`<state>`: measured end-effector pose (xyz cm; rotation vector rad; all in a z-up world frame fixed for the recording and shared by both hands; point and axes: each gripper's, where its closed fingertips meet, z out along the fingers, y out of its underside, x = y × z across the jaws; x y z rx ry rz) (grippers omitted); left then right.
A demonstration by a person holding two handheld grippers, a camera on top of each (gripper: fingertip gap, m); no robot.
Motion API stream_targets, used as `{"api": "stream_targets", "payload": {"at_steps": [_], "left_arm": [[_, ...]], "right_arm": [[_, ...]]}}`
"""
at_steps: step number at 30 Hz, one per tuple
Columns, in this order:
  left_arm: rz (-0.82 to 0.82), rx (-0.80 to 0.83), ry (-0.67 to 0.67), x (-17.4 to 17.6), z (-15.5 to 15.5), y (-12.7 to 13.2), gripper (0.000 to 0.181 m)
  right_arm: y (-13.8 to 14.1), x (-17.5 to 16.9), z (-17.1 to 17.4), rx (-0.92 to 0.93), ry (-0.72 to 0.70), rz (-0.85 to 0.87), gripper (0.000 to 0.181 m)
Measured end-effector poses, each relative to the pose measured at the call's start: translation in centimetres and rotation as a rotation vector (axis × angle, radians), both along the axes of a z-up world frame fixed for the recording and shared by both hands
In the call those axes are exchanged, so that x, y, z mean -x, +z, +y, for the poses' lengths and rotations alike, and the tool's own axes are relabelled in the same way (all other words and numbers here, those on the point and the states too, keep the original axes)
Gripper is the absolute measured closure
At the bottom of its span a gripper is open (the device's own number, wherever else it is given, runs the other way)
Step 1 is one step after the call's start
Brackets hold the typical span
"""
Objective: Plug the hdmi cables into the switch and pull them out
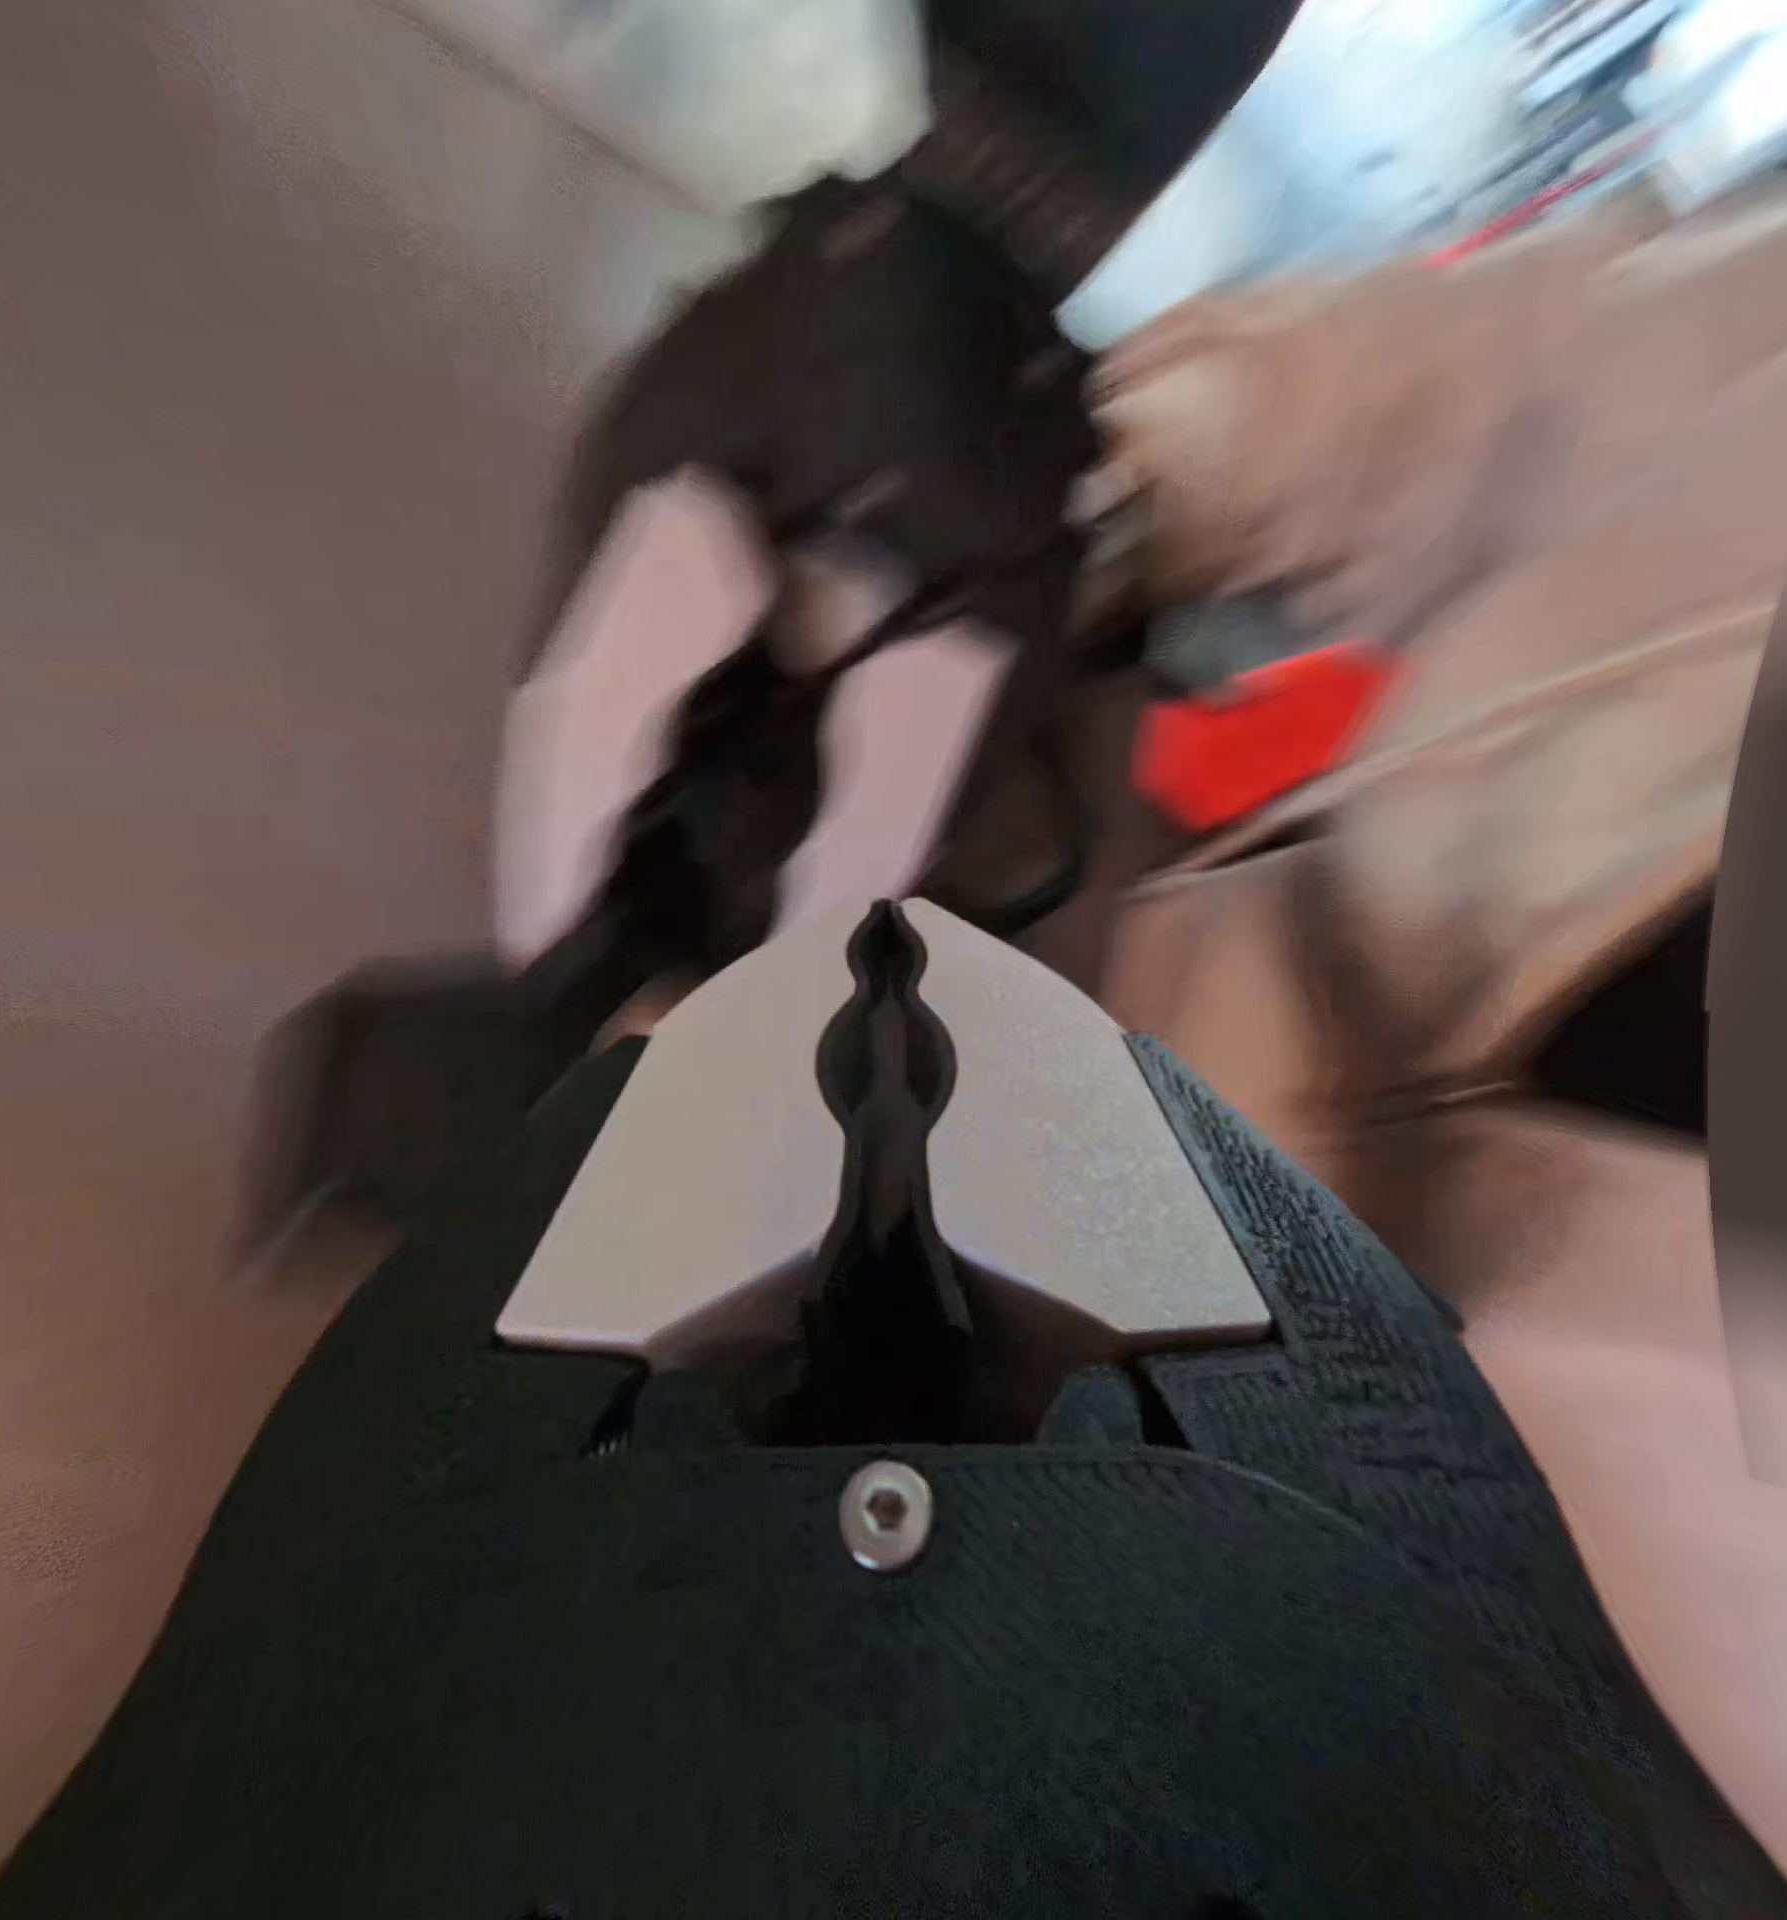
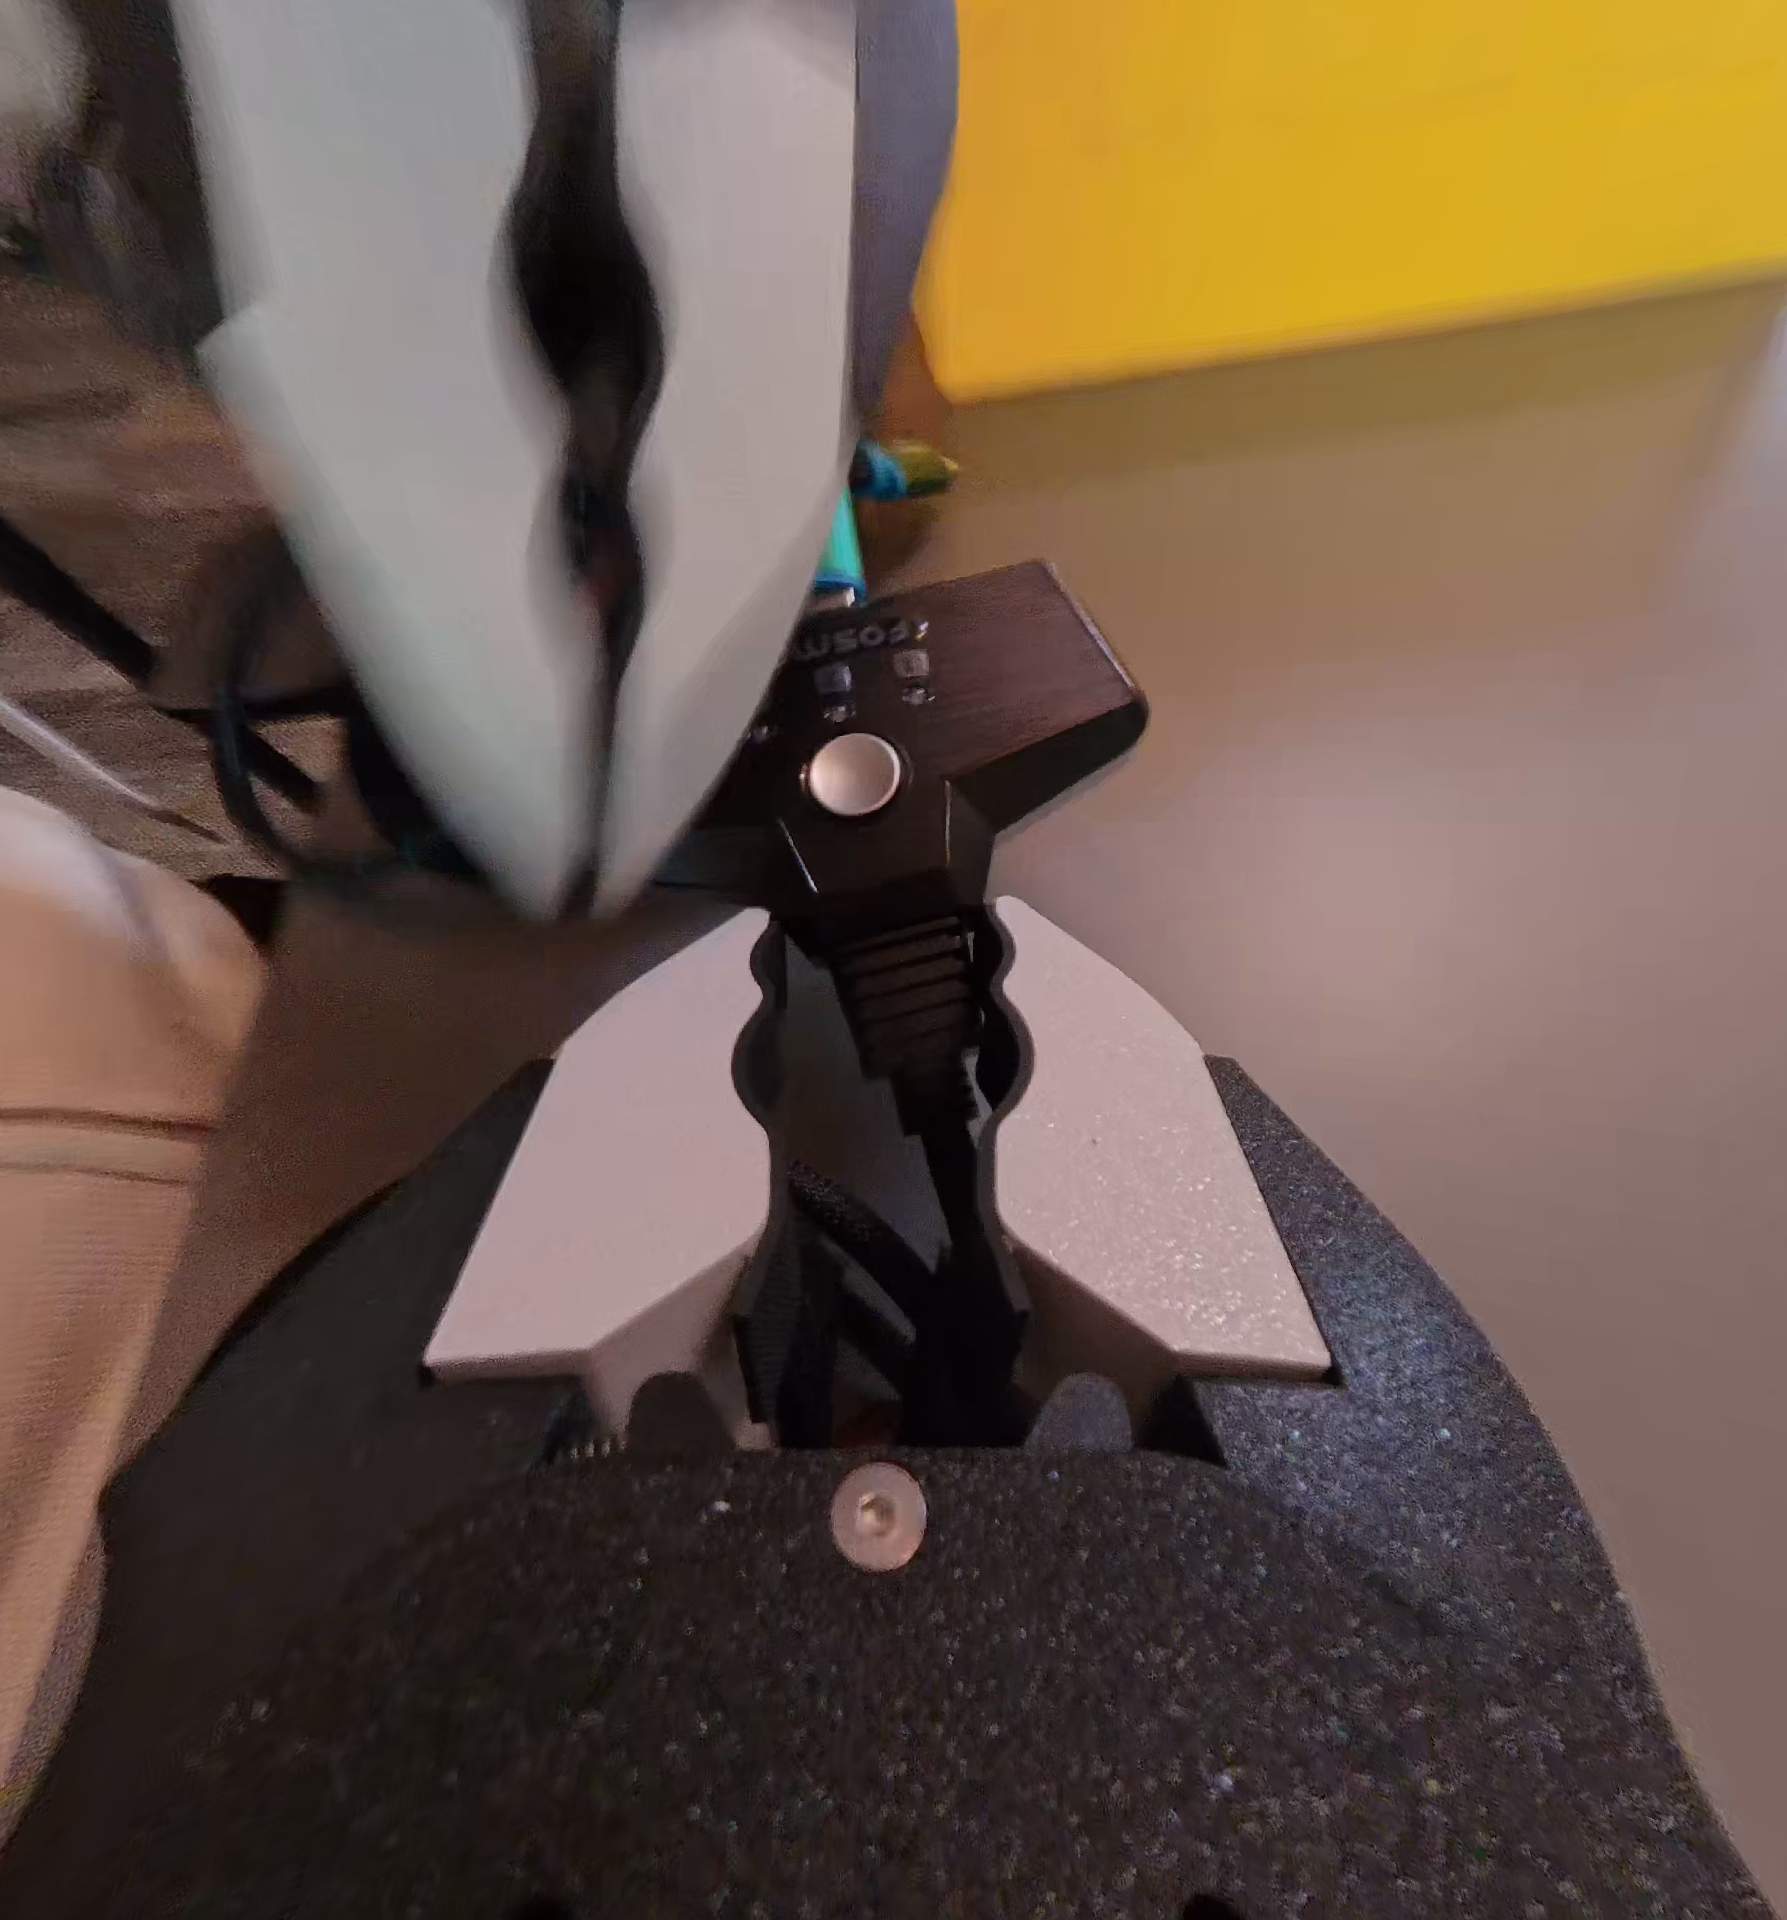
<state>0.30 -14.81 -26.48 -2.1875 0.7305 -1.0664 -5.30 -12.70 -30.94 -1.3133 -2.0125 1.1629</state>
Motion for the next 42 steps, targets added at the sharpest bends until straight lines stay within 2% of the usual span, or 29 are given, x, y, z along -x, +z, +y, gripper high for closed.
{"api": "stream_targets", "payload": {"at_steps": [1,2,3,4,5,6,7,9,11,13,18,22,28,31,36,42], "left_arm": [[0.068,0.073,-0.127,-1.7,-1.5,-1.0,0.181],[0.248,0.019,-0.158,-1.0,-1.6,-1.7,0.18],[0.411,-0.12,-0.064,1.5,0.0,-0.6,0.18],[0.49,-0.244,0.079,4.8,1.9,1.8,0.18],[0.48,-0.299,0.194,7.5,2.8,4.2,0.181],[0.438,-0.304,0.246,8.9,2.8,5.6,0.175],[0.442,-0.288,0.25,9.7,2.2,5.8,0.16],[0.619,-0.275,0.24,12.3,0.8,4.2,0.147],[0.741,-0.265,0.182,14.0,-1.0,2.2,0.147],[0.713,-0.232,0.134,13.6,-2.3,0.5,0.147],[0.677,-0.203,0.082,13.4,-3.1,-2.6,0.152],[0.701,-0.224,-0.005,13.7,-3.4,-4.1,0.154],[0.65,-0.235,-0.119,12.4,-3.2,-5.5,0.164],[0.633,-0.205,-0.065,12.2,-3.0,-5.6,0.166],[0.718,-0.165,-0.02,12.1,-3.0,-5.6,0.169],[0.673,-0.103,0.007,11.8,-2.6,-5.6,0.169]], "right_arm": [[-0.6,0.2,-1.5,-0.104,0.091,-0.035,0.147],[-1.4,0.6,-1.5,-0.221,0.085,-0.039,0.147],[-1.5,0.5,-1.5,-0.179,0.073,-0.052,0.147],[-1.5,0.2,-1.2,-0.104,0.063,-0.076,0.147],[-1.5,0.1,-0.4,-0.105,0.041,-0.072,0.147],[-1.5,0.1,0.2,-0.118,0.025,-0.074,0.147],[-1.5,0.2,0.4,-0.107,0.023,-0.086,0.147],[-1.7,0.2,0.3,-0.103,0.031,-0.088,0.147],[-1.8,0.1,0.3,-0.105,0.034,-0.092,0.147],[-1.8,0.1,0.3,-0.102,0.033,-0.093,0.147],[-1.8,0.1,0.3,-0.104,0.032,-0.092,0.147],[-1.8,0.1,0.3,-0.102,0.033,-0.092,0.147],[-2.0,0.0,0.3,-0.105,0.038,-0.102,0.147],[-2.0,-0.1,0.5,-0.104,0.024,-0.094,0.147],[-2.0,0.1,0.4,-0.094,0.012,-0.089,0.147],[-1.9,0.4,0.4,-0.077,-0.016,-0.083,0.147]]}}
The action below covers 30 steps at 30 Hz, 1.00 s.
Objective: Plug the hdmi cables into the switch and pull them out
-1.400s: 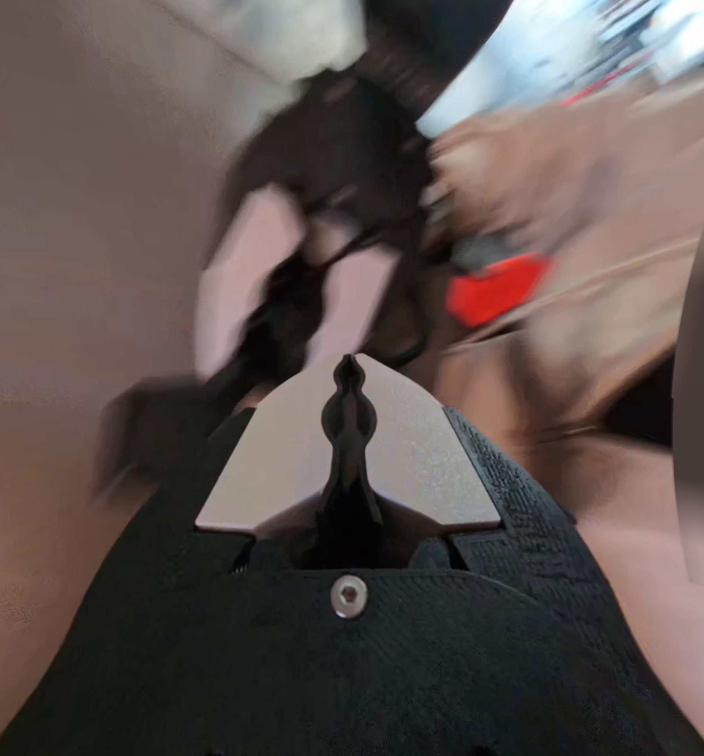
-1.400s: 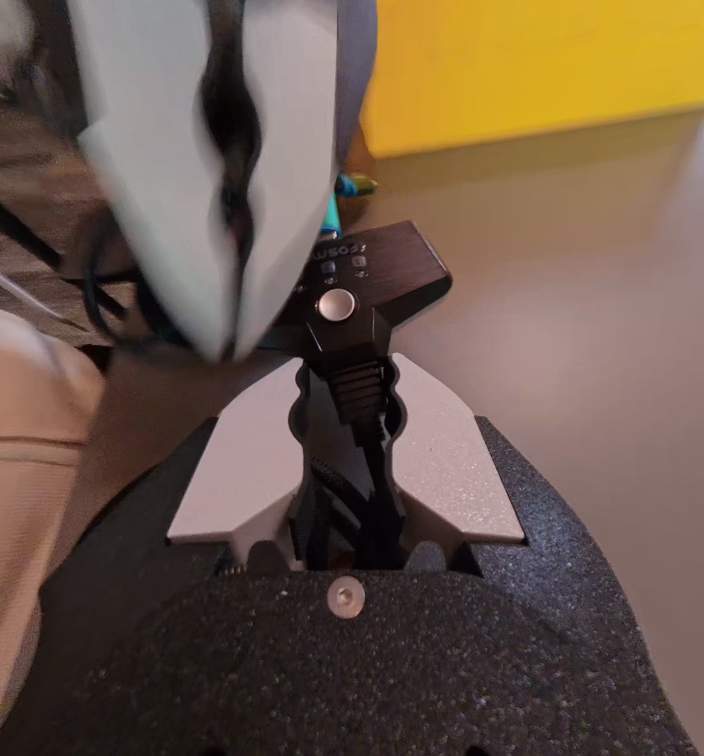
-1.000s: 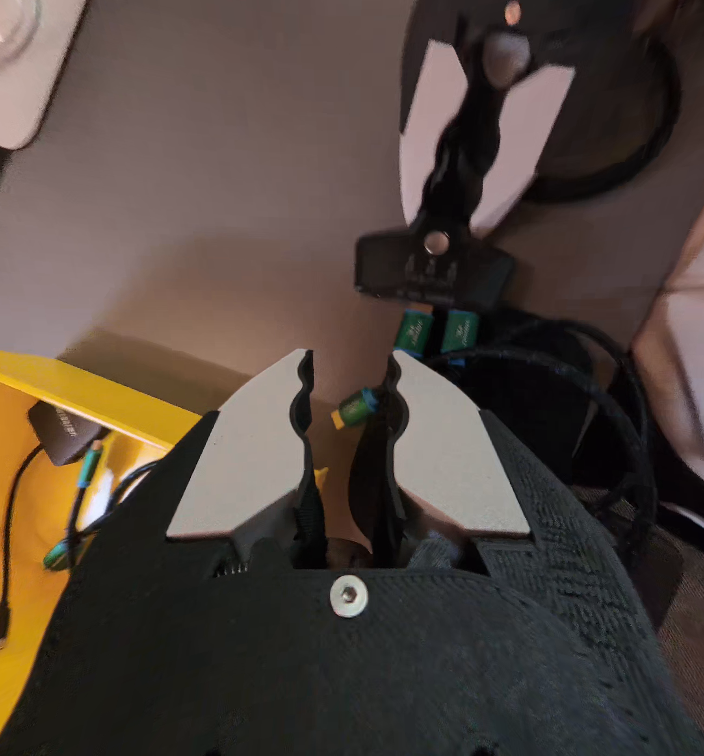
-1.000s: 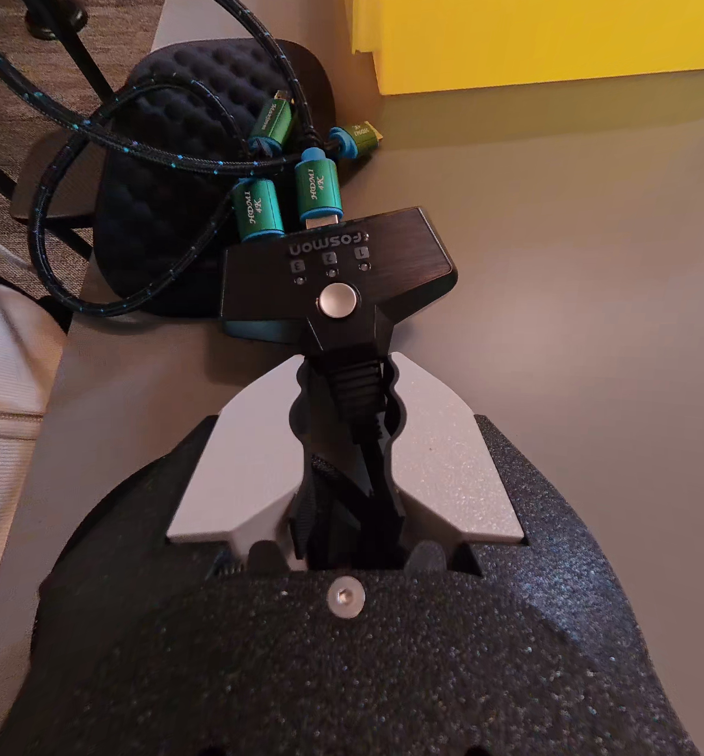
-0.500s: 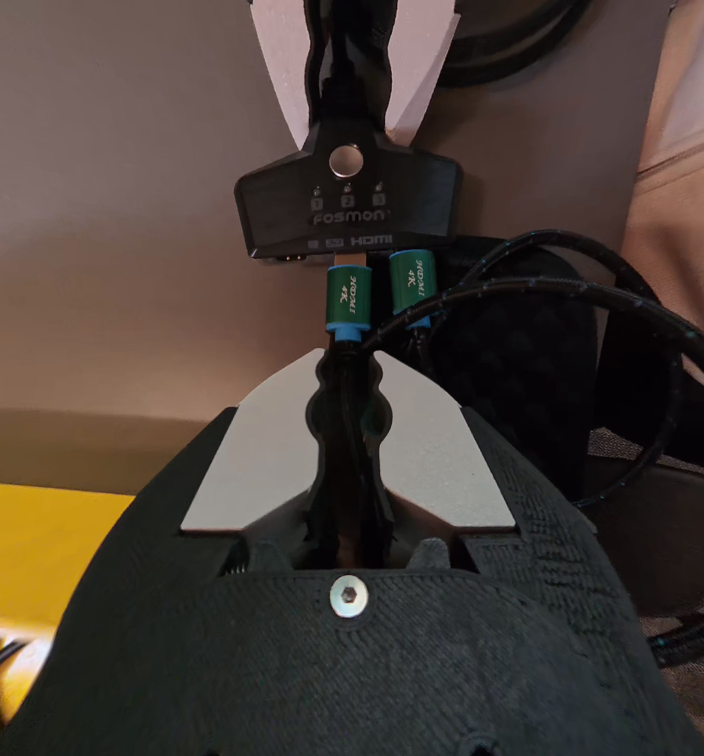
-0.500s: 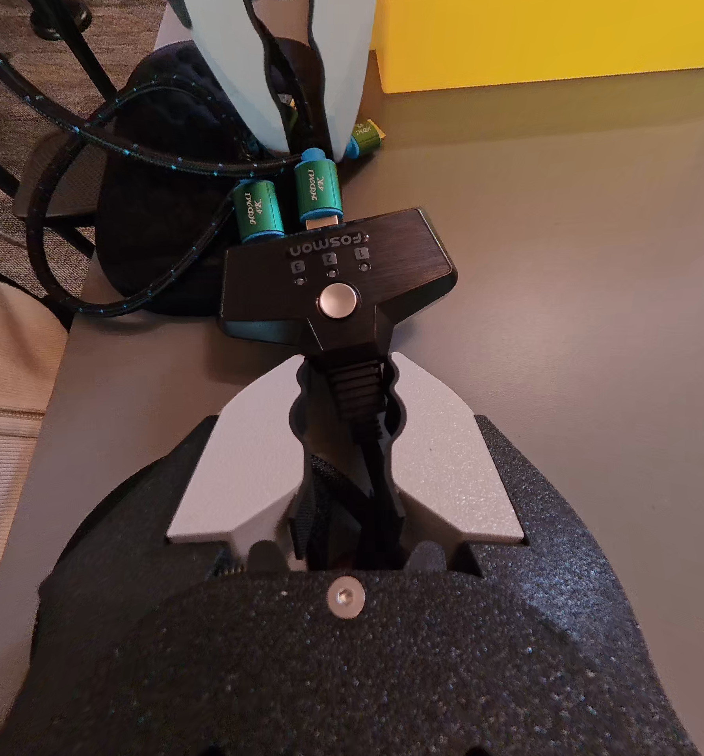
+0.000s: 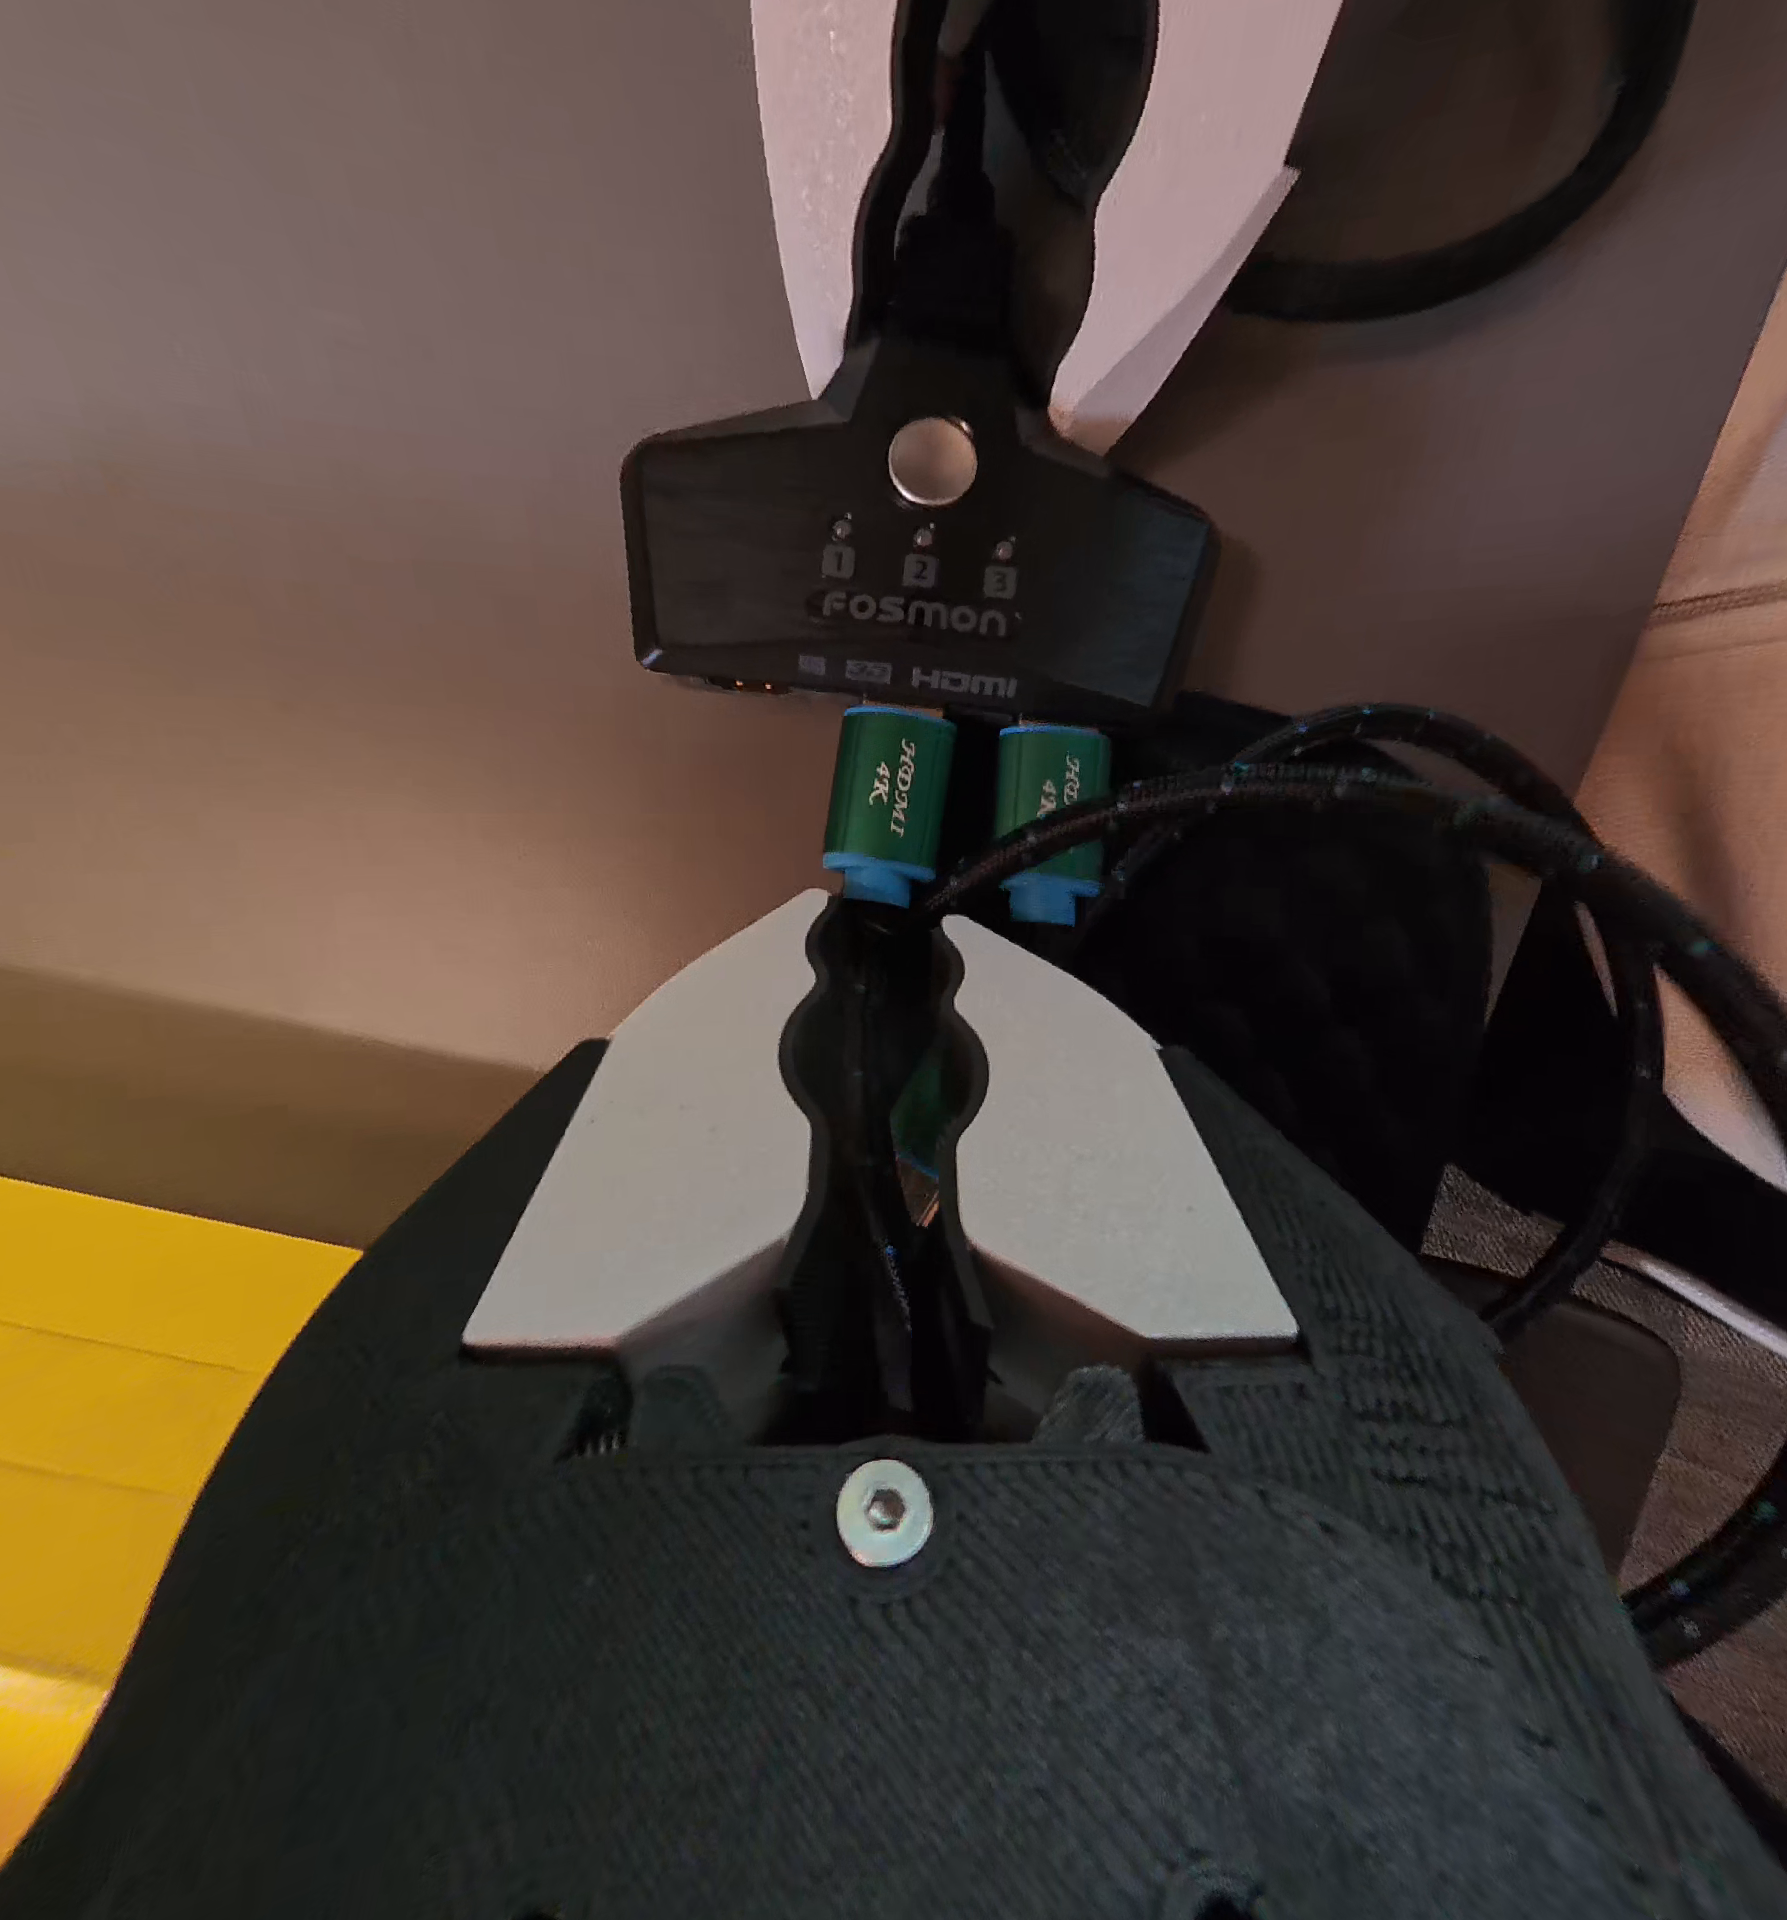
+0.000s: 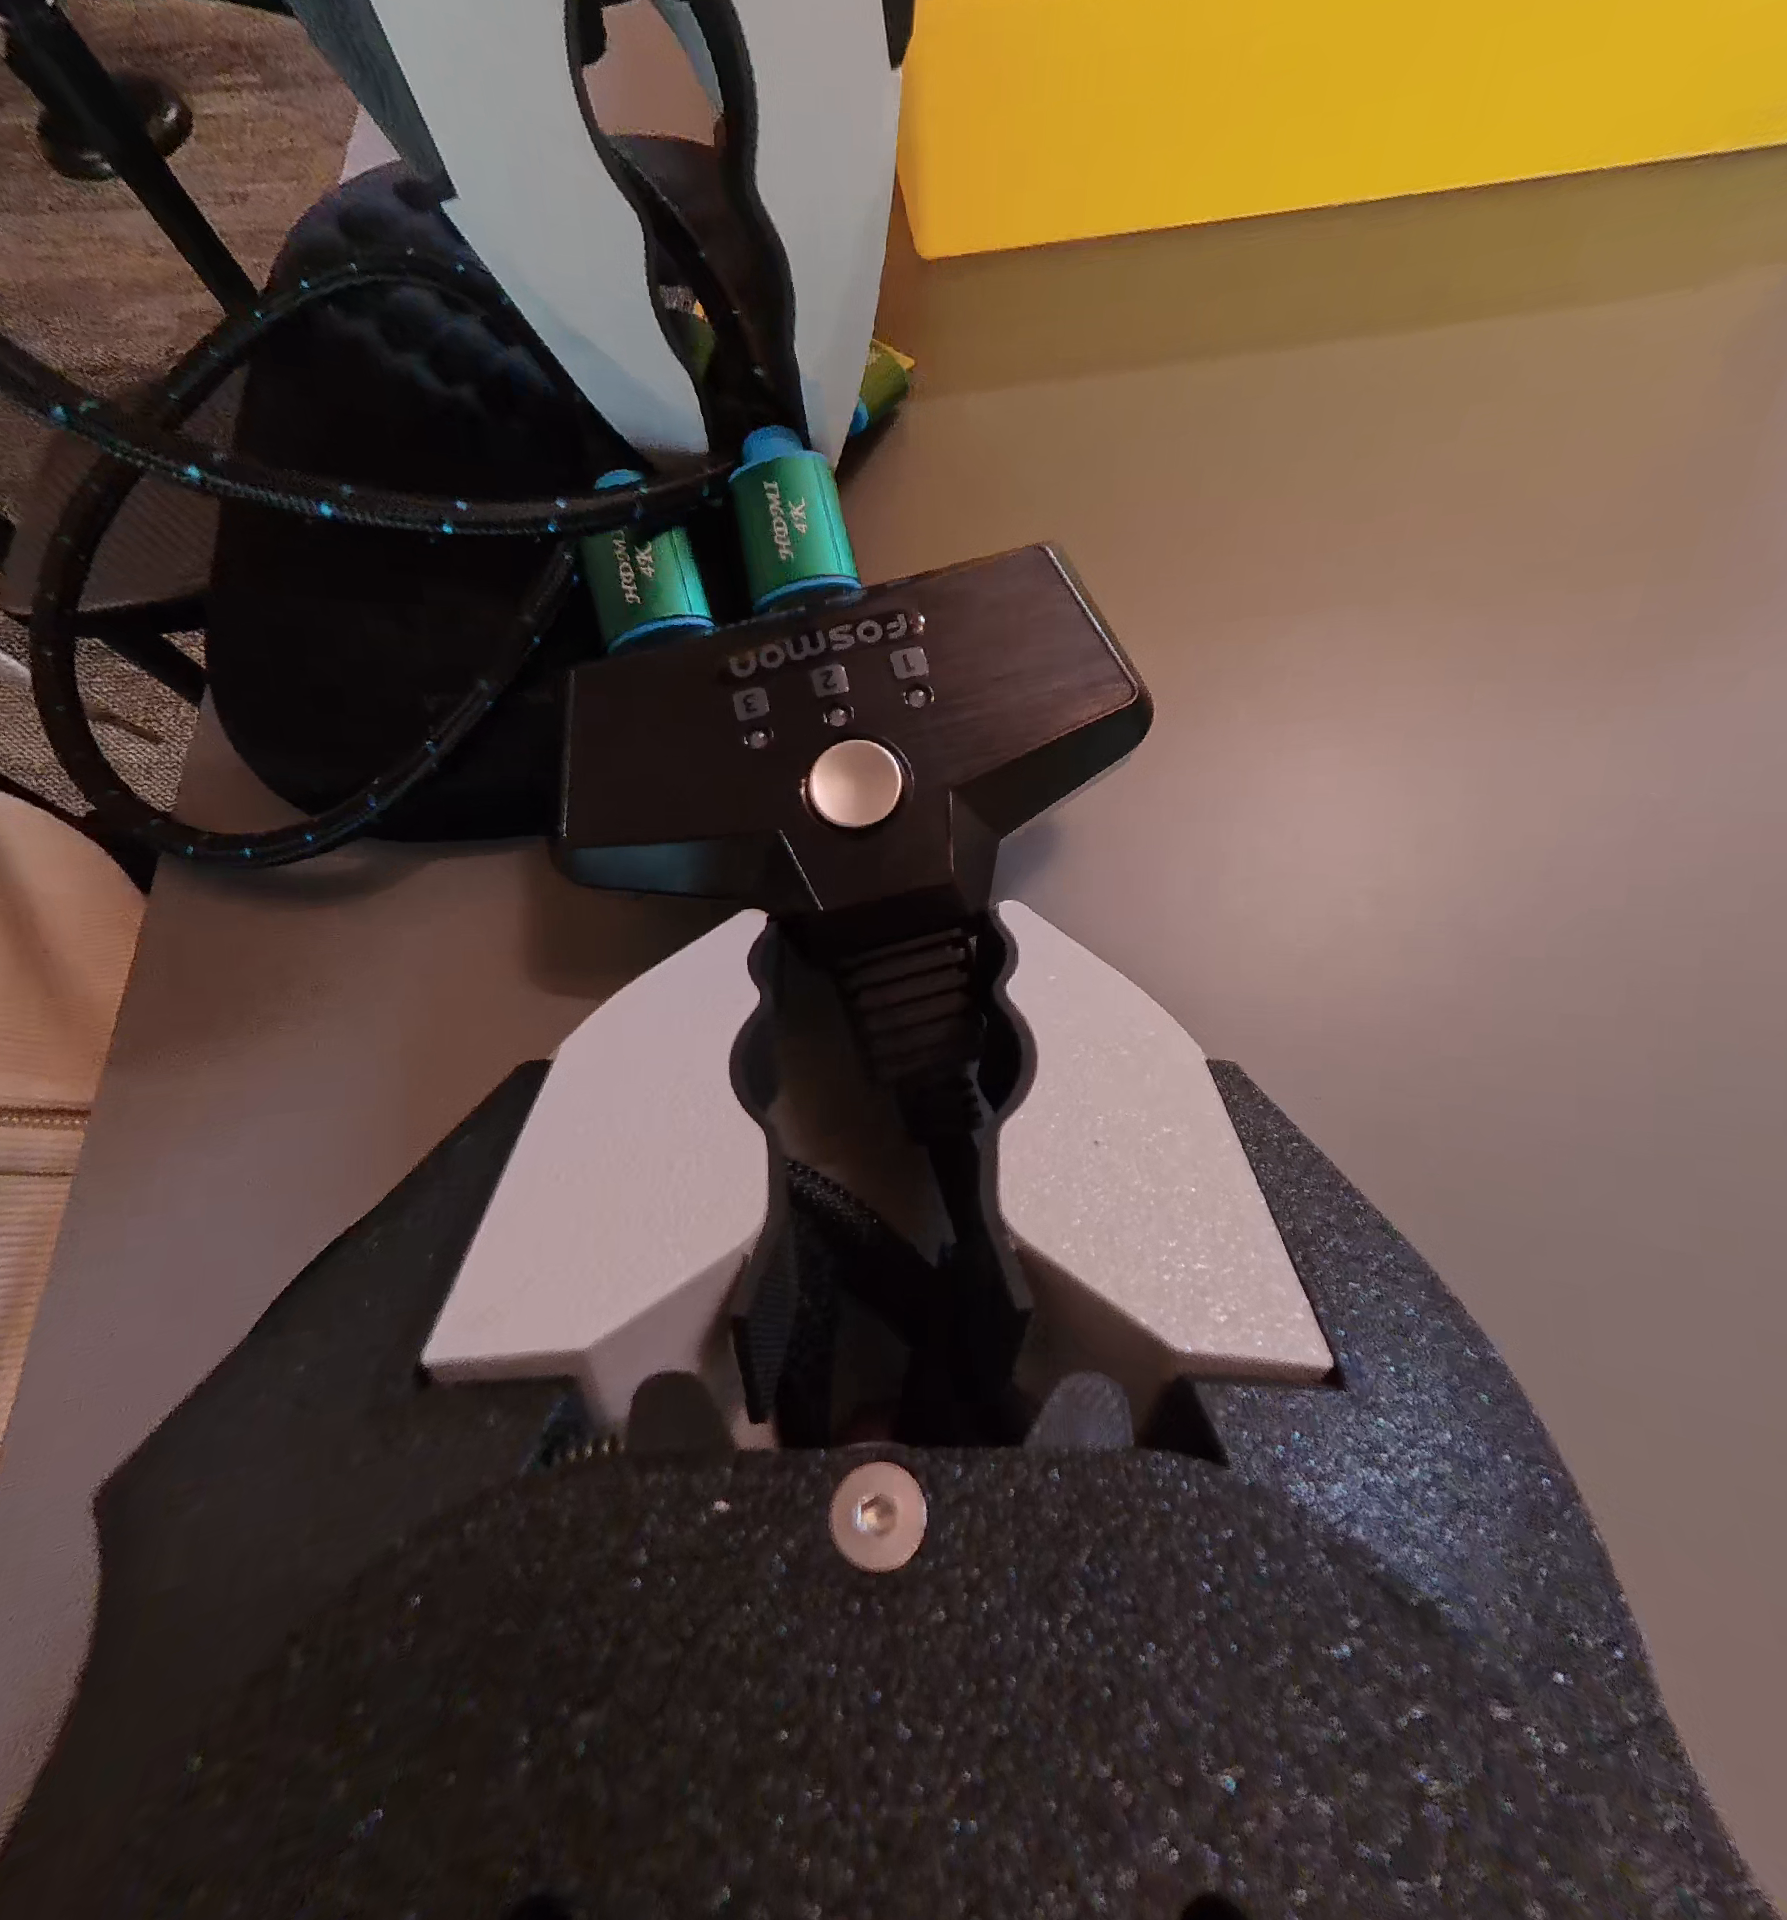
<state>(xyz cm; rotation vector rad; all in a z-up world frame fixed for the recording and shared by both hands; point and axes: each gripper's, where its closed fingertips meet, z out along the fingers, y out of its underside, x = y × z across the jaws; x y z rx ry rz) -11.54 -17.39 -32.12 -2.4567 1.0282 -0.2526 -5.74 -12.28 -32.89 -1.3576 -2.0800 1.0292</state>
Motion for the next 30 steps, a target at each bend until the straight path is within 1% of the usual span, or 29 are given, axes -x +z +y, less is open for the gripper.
{"api": "stream_targets", "payload": {"at_steps": [4,7,11,13,15,17,19,21,23,25,26,28,30], "left_arm": [[0.016,-0.008,-0.031,0.0,0.0,0.0,0.17],[0.006,-0.025,-0.027,-0.1,0.0,0.1,0.169],[0.006,-0.07,-0.015,-0.7,-0.1,0.9,0.166],[-0.023,-0.101,0.0,-1.4,-0.1,2.0,0.165],[-0.073,-0.151,0.047,-1.7,0.2,3.3,0.156],[-0.118,-0.219,0.081,-1.4,0.3,5.2,0.149],[-0.128,-0.33,0.116,-0.2,0.2,7.7,0.145],[-0.094,-0.483,0.19,2.1,0.1,10.7,0.143],[-0.032,-0.624,0.324,5.9,-0.1,14.0,0.142],[0.062,-0.697,0.465,10.4,-0.7,16.2,0.143],[0.129,-0.695,0.537,12.9,-1.0,16.5,0.143],[0.206,-0.605,0.684,17.5,-1.3,15.8,0.144],[0.171,-0.496,0.816,20.7,-0.5,14.1,0.143]], "right_arm": [[-0.1,0.0,0.1,-0.012,0.002,-0.002,0.146],[-0.1,-0.1,0.1,-0.022,0.004,0.003,0.146],[0.6,-0.5,0.4,-0.056,0.044,0.025,0.146],[1.3,-1.1,0.6,-0.065,0.089,0.052,0.146],[1.9,-1.9,1.0,-0.09,0.136,0.064,0.146],[2.1,-2.7,1.9,-0.118,0.144,0.054,0.147],[2.2,-3.5,2.9,-0.15,0.144,0.071,0.147],[2.7,-4.0,3.5,-0.135,0.131,0.104,0.147],[3.5,-4.2,3.9,-0.113,0.114,0.145,0.147],[4.3,-4.2,4.1,-0.097,0.109,0.19,0.147],[4.7,-4.2,4.2,-0.093,0.103,0.212,0.147],[5.2,-4.0,4.2,-0.084,0.098,0.244,0.147],[5.5,-4.1,3.9,-0.079,0.105,0.264,0.147]]}}
